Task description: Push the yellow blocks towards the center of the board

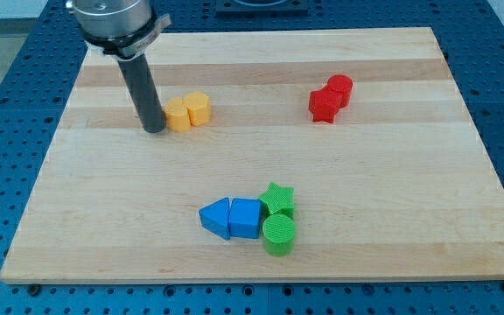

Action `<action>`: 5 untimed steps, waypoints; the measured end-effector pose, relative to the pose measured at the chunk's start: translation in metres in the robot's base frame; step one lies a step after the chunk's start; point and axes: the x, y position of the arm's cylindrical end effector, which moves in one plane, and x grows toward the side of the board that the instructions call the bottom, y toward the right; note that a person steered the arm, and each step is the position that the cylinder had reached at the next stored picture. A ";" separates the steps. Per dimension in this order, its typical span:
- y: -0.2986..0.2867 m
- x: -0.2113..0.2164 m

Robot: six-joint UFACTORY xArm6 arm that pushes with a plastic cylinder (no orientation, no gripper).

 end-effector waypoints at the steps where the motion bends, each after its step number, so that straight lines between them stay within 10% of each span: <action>1: 0.002 -0.017; 5: 0.007 -0.046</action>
